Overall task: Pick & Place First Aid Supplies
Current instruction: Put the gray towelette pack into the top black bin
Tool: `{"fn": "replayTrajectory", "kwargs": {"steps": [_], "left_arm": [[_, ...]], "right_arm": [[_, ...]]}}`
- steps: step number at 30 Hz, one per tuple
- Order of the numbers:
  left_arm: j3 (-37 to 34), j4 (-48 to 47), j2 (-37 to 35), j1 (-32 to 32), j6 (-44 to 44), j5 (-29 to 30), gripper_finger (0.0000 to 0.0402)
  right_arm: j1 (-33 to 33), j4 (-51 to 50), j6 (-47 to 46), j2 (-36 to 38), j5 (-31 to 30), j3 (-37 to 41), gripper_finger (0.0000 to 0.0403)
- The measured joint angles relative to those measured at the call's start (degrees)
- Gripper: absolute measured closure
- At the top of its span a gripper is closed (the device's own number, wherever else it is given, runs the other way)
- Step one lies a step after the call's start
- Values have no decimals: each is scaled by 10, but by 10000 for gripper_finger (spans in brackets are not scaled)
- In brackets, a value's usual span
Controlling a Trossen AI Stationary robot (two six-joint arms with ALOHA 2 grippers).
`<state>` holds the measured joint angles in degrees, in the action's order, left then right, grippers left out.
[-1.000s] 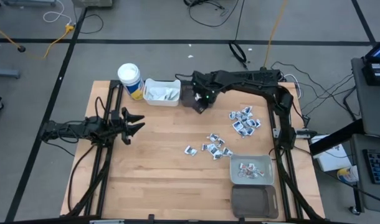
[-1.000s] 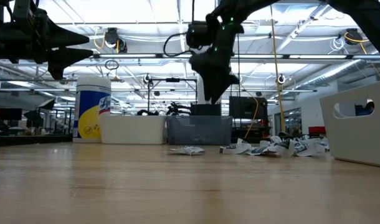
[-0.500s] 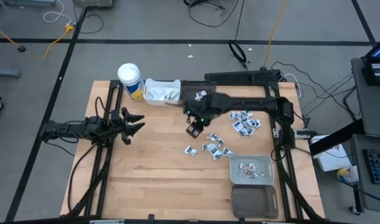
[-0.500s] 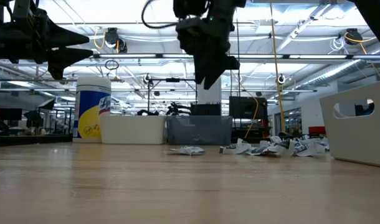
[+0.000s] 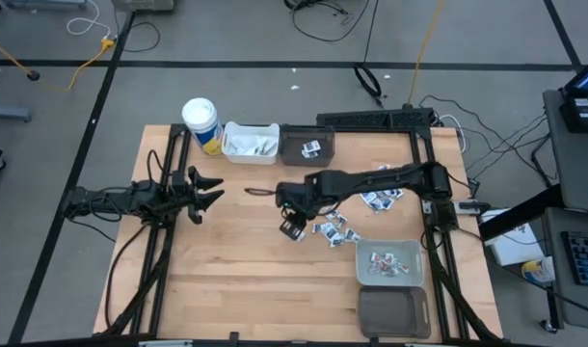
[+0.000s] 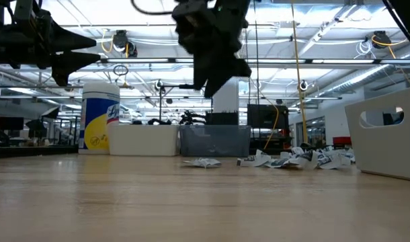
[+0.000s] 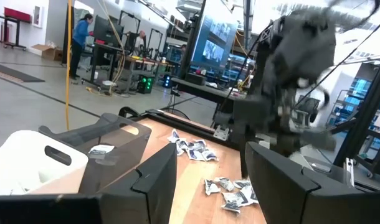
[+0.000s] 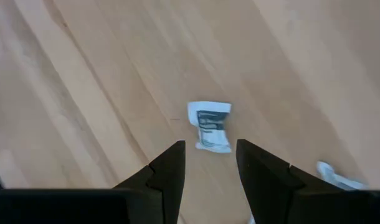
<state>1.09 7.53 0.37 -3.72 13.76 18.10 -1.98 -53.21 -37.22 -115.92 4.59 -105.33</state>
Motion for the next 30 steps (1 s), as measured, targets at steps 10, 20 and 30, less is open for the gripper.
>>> {"fn": "replayTrajectory", "kwargs": {"steps": [10,20,30], "left_arm": [[0,0,0,0,0,0,206],[0,0,0,0,0,0,206],[0,0,0,0,0,0,206]], "right_arm": [[-17,101,-12,-20,0,79,266],[-20,212,-24,-20,-1,175,266],[-22,280,8,-19,-17,221,277]]}}
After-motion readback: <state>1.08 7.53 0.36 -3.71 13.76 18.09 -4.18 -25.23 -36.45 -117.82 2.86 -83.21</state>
